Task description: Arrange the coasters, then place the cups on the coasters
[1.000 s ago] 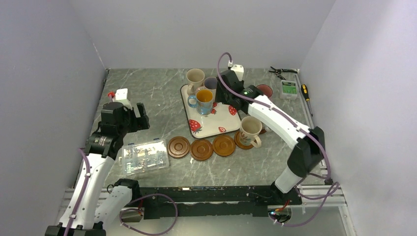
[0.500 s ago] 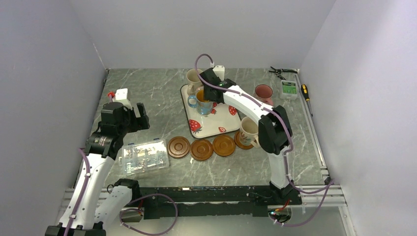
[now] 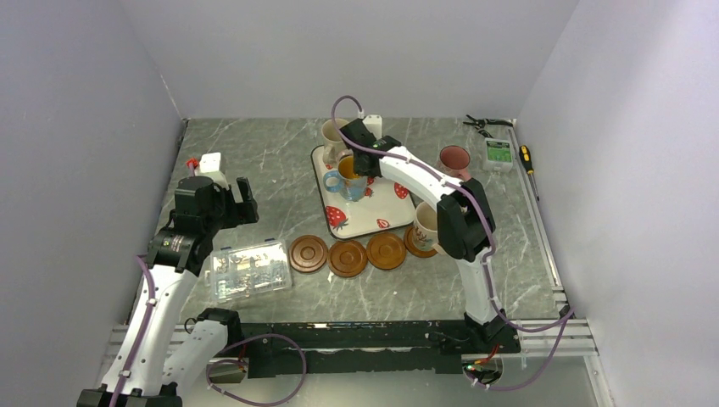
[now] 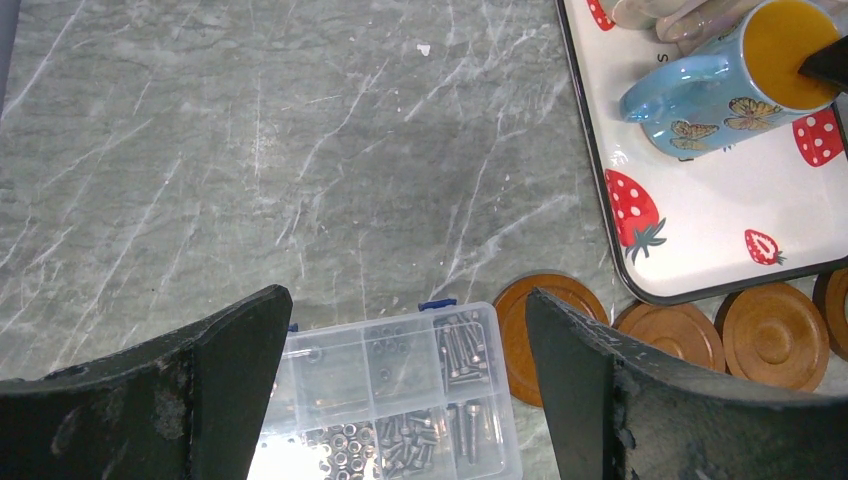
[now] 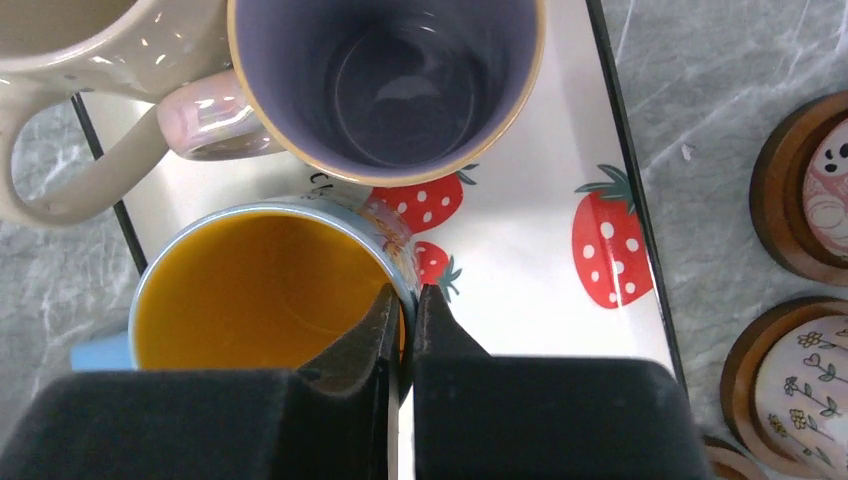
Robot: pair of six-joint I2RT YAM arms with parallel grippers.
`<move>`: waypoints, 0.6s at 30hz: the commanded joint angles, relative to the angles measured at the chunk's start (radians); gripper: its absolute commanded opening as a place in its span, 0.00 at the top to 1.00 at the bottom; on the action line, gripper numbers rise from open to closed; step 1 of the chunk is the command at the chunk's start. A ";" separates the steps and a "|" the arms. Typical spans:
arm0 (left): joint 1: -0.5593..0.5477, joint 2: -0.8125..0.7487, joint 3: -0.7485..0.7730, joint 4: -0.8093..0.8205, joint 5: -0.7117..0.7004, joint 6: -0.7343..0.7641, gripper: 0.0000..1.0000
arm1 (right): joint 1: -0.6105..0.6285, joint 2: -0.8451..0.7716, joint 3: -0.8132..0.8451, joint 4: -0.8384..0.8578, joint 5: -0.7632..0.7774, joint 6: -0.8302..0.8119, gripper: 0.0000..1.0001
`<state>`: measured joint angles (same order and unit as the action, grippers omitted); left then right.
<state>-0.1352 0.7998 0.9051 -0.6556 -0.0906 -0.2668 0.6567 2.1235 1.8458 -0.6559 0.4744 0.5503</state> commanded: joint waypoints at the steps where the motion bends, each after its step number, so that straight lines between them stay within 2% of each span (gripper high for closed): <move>1: -0.006 -0.012 0.020 0.026 0.017 0.002 0.06 | -0.005 -0.024 0.057 0.024 -0.007 -0.040 1.00; 6: -0.006 -0.008 0.020 0.024 0.014 0.002 0.06 | -0.007 -0.118 -0.021 0.132 -0.062 -0.133 1.00; 11: -0.005 -0.002 0.021 0.024 0.016 0.002 0.06 | -0.008 -0.309 -0.186 0.277 -0.183 -0.310 1.00; 18: -0.005 -0.012 0.027 0.021 0.039 0.009 0.06 | -0.008 -0.531 -0.389 0.300 -0.349 -0.522 1.00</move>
<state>-0.1375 0.8009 0.9051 -0.6559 -0.0883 -0.2668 0.6510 1.7618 1.5146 -0.5129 0.2523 0.1783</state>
